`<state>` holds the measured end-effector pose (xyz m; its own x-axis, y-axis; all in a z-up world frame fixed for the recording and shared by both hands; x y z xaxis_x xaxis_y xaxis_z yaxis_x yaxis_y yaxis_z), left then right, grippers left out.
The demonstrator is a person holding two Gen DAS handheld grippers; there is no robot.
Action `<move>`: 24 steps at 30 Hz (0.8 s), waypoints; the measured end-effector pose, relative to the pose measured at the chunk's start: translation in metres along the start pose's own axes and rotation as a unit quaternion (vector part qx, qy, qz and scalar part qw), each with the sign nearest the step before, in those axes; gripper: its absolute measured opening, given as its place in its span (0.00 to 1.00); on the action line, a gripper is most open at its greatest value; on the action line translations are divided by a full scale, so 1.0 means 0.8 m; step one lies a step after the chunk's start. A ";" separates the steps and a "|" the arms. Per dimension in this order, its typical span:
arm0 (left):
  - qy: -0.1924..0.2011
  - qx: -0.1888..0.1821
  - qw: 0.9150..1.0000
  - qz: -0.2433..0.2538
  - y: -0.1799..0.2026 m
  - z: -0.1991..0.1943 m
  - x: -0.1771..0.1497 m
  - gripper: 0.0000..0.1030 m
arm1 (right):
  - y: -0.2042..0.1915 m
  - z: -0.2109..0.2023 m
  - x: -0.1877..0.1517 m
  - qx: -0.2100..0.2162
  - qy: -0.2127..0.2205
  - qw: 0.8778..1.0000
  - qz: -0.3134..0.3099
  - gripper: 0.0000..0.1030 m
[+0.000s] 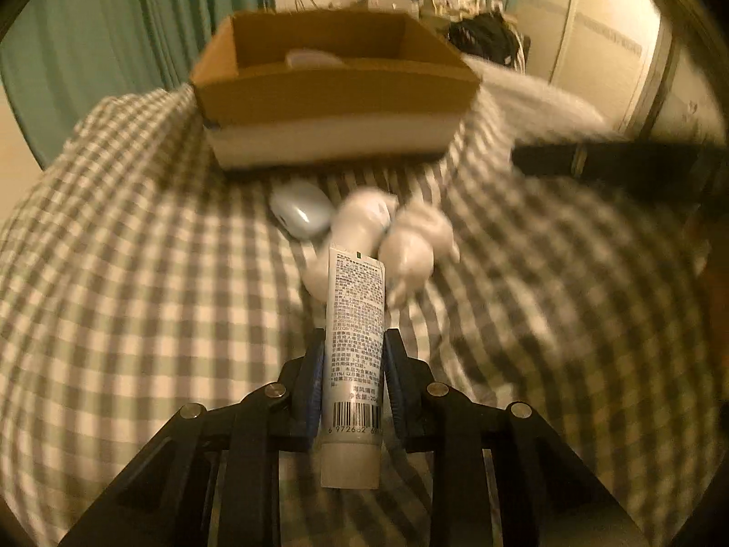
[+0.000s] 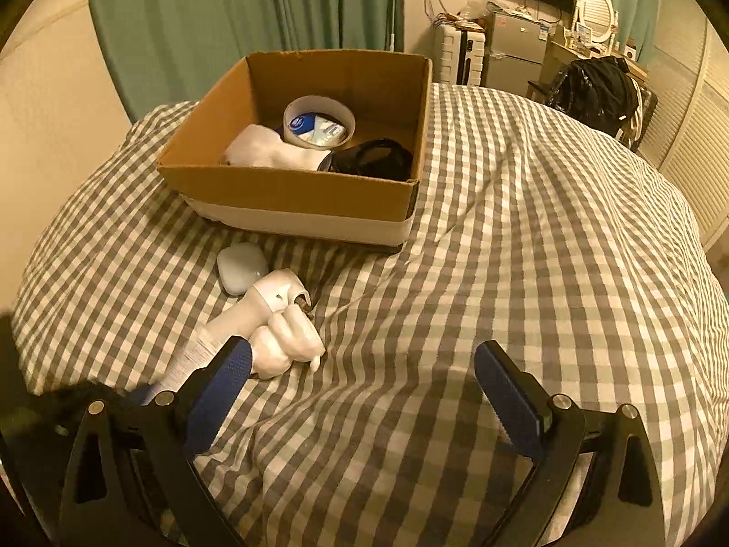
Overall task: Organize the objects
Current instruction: 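Grasp the white toothpaste tube with the left gripper while the right grasps the plush toy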
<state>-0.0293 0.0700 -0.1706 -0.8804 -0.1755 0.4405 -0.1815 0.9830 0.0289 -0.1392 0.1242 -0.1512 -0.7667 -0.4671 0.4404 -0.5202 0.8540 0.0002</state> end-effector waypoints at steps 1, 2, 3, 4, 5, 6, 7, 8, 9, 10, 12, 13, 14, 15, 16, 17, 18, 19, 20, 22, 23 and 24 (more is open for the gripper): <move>0.008 0.000 1.000 -0.004 -0.007 -0.007 0.006 0.24 | -0.003 0.003 0.000 0.001 -0.003 1.000 -0.004 0.96; 0.014 0.002 1.000 -0.006 -0.011 -0.012 0.013 0.24 | -0.007 0.006 0.000 0.003 -0.008 1.000 -0.010 0.96; 0.021 0.006 1.000 -0.008 -0.019 -0.017 0.021 0.24 | -0.010 0.008 0.001 0.006 -0.013 1.000 -0.014 0.96; 0.024 0.011 1.000 -0.009 -0.026 -0.019 0.028 0.24 | -0.013 0.011 0.002 0.010 -0.017 1.000 -0.018 0.96; 0.026 0.015 0.999 -0.010 -0.031 -0.020 0.035 0.24 | -0.017 0.014 0.004 0.015 -0.021 0.999 -0.022 0.96; 0.031 0.025 0.999 -0.013 -0.038 -0.022 0.049 0.24 | -0.020 0.017 0.005 0.017 -0.024 0.999 -0.026 0.96; 0.035 0.033 0.999 -0.015 -0.045 -0.024 0.053 0.24 | -0.026 0.022 0.008 0.021 -0.030 0.999 -0.032 0.96; 0.038 0.041 0.998 -0.016 -0.053 -0.026 0.059 0.24 | -0.029 0.027 0.010 0.022 -0.034 0.998 -0.037 0.96; 0.043 0.052 0.998 -0.019 -0.065 -0.029 0.067 0.24 | -0.033 0.032 0.011 0.022 -0.039 0.998 -0.042 0.96; 0.046 0.057 0.997 -0.022 -0.073 -0.029 0.070 0.24 | -0.037 0.037 0.013 0.020 -0.044 0.998 -0.049 0.96; 0.049 0.065 0.996 -0.029 -0.089 -0.028 0.078 0.24 | -0.047 0.052 0.016 0.016 -0.055 0.996 -0.069 0.96; 0.049 0.067 0.996 -0.032 -0.093 -0.026 0.080 0.24 | -0.051 0.061 0.017 0.011 -0.063 0.995 -0.082 0.96; 0.047 0.069 0.996 -0.034 -0.098 -0.024 0.081 0.24 | -0.055 0.071 0.017 0.007 -0.073 0.993 -0.091 0.96; 0.046 0.071 0.996 -0.037 -0.104 -0.022 0.082 0.24 | -0.059 0.082 0.018 0.011 -0.085 0.992 -0.097 0.96; 0.045 0.073 0.996 -0.039 -0.108 -0.019 0.082 0.24 | -0.061 0.089 0.018 0.013 -0.091 0.991 -0.099 0.96; 0.044 0.076 0.995 -0.040 -0.112 -0.019 0.081 0.24 | -0.063 0.099 0.018 0.013 -0.100 0.990 -0.100 0.96; 0.044 0.077 0.995 -0.041 -0.115 -0.016 0.080 0.24 | -0.066 0.107 0.017 0.015 -0.109 0.989 -0.103 0.96; 0.044 0.076 0.995 -0.043 -0.115 -0.013 0.080 0.24 | -0.069 0.115 0.015 0.018 -0.116 0.987 -0.107 0.95; 0.043 0.074 0.995 -0.044 -0.117 -0.012 0.079 0.24 | -0.074 0.122 0.013 0.023 -0.123 0.986 -0.111 0.95; 0.040 0.070 0.996 -0.047 -0.120 -0.006 0.081 0.24 | -0.084 0.131 0.008 0.029 -0.133 0.983 -0.121 0.95; 0.040 0.070 0.996 -0.048 -0.119 -0.005 0.080 0.24 | -0.089 0.136 0.004 0.032 -0.140 0.982 -0.127 0.94; 0.039 0.069 0.996 -0.048 -0.119 -0.004 0.079 0.24 | -0.092 0.140 0.000 0.032 -0.145 0.980 -0.130 0.94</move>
<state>-0.0664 -0.0343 -0.1429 -0.8202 -0.2585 0.5103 -0.3266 0.9440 -0.0469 -0.1430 0.0356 -0.2517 -0.6743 -0.7212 0.1589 -0.7284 0.6849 0.0180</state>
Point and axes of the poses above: each gripper's, at about its wrist camera, not at the fingertips, and z roughly the way its jaws point, y to its right, x to its top, the point moved 10 cm from there along z, roughly the way its jaws point, and after that the axes turned 8 degrees about -y, right-handed, at the moved point
